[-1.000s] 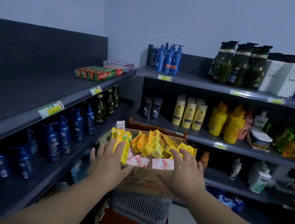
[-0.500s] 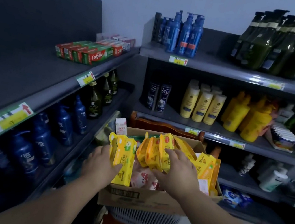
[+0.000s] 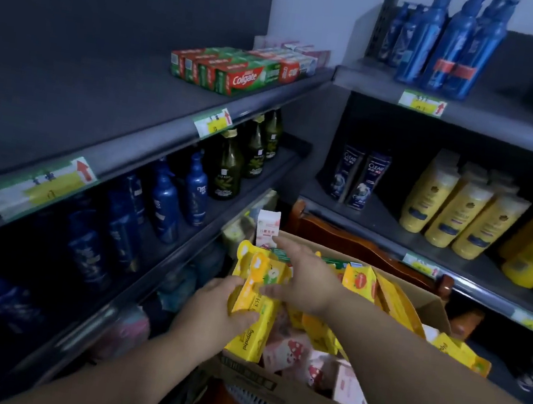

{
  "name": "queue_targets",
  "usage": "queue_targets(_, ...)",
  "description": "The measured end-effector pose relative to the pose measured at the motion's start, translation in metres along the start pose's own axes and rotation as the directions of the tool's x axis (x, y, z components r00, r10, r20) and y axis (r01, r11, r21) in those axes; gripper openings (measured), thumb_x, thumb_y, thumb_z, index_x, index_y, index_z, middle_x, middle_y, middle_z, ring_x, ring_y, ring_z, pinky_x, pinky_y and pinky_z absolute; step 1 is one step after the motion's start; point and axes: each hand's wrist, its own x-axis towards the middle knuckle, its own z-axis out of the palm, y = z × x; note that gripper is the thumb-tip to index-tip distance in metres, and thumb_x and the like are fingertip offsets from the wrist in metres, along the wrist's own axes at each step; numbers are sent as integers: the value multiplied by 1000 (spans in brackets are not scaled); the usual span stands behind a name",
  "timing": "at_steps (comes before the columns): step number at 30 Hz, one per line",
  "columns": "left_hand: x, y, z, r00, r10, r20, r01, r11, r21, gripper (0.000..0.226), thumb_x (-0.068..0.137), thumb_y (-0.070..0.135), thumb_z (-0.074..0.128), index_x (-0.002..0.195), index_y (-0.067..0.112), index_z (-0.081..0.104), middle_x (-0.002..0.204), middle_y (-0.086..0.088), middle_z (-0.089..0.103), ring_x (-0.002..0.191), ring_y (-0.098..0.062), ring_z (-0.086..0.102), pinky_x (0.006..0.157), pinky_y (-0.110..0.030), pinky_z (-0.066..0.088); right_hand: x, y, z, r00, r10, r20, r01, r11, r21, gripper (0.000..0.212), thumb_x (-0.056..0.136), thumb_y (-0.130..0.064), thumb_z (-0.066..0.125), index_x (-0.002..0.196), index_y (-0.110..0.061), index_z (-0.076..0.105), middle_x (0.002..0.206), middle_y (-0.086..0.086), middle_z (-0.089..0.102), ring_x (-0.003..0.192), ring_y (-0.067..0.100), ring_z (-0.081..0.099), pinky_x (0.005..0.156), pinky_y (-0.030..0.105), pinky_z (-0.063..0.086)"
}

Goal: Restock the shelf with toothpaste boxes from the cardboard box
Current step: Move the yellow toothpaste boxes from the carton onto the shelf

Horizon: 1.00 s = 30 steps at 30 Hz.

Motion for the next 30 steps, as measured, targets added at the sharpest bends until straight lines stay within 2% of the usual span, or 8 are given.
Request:
queue_targets(5, -11, 3, 12, 999, -7, -43, 8, 1000, 10, 73, 72, 55, 73, 134, 34, 42, 142, 18, 27, 119, -7, 44, 96, -28, 43, 32, 2, -6, 980, -41, 194, 24, 995, 92, 88, 75, -43, 80, 148, -32, 31, 145, -3, 45, 130, 20, 46, 106, 31, 39)
queue_targets(8, -16, 8, 22, 998, -53, -44, 55, 996, 66, 83, 65, 63, 73, 132, 29, 41, 144, 20, 17, 123, -11, 41, 95, -33, 44, 53, 4, -6, 961, -51, 270, 10, 989, 150, 92, 62, -66, 70, 142, -30, 45, 137, -4, 54, 119, 15, 55, 104, 34, 45)
queue_targets(12, -16, 11, 32, 982, -171, -84, 178, 980, 91, 77, 67, 58, 74, 127, 20, 44, 139, 9, 29, 117, -14, 45, 94, -33, 45, 68, 9, -2, 953, -50, 300, -1, 986, 166, 80, 78, -71, 57, 141, -22, 48, 135, -1, 56, 119, 17, 56, 103, 34, 45)
queue_targets(17, -17, 22, 31, 959, -255, -126, 260, 965, 33, 47, 68, 42, 76, 97, 21, 46, 114, 8, 39, 91, -11, 50, 76, -27, 46, 65, 10, 0, 963, -83, 255, 14, 965, 261, 55, 92, -56, 53, 134, -22, 53, 119, 3, 64, 102, 17, 64, 93, 30, 49)
queue_targets(22, -19, 31, 31, 953, -251, -171, 264, 962, 62, 48, 68, 38, 76, 101, 18, 48, 110, 8, 37, 86, -11, 48, 68, -23, 37, 56, 14, -14, 975, -84, 208, 20, 956, 292, 54, 91, -64, 44, 129, -27, 55, 146, 2, 46, 130, 19, 47, 99, 34, 45)
queue_targets(24, -20, 33, 32, 959, -231, -162, 247, 965, 85, 51, 70, 38, 77, 106, 16, 48, 110, 9, 34, 88, -11, 47, 69, -22, 37, 51, 16, -23, 971, -96, 217, 24, 949, 313, 47, 92, -60, 49, 126, -29, 57, 152, -1, 38, 129, 18, 47, 98, 34, 44)
queue_targets(27, -20, 35, 29, 974, -185, -129, 200, 973, 111, 55, 70, 38, 77, 111, 16, 49, 118, 8, 37, 93, -8, 45, 73, -22, 38, 46, 22, -33, 959, -102, 264, -16, 912, 410, 25, 94, -43, 57, 113, -27, 61, 122, -2, 58, 102, 20, 61, 83, 33, 48)
queue_targets(30, -19, 36, 24, 984, -143, -111, 155, 982, 104, 56, 70, 34, 78, 116, 14, 52, 127, 6, 37, 98, -6, 44, 79, -20, 39, 41, 29, -37, 957, -107, 271, -27, 894, 447, 26, 96, -36, 57, 121, -28, 61, 96, 0, 60, 79, 20, 57, 68, 33, 48)
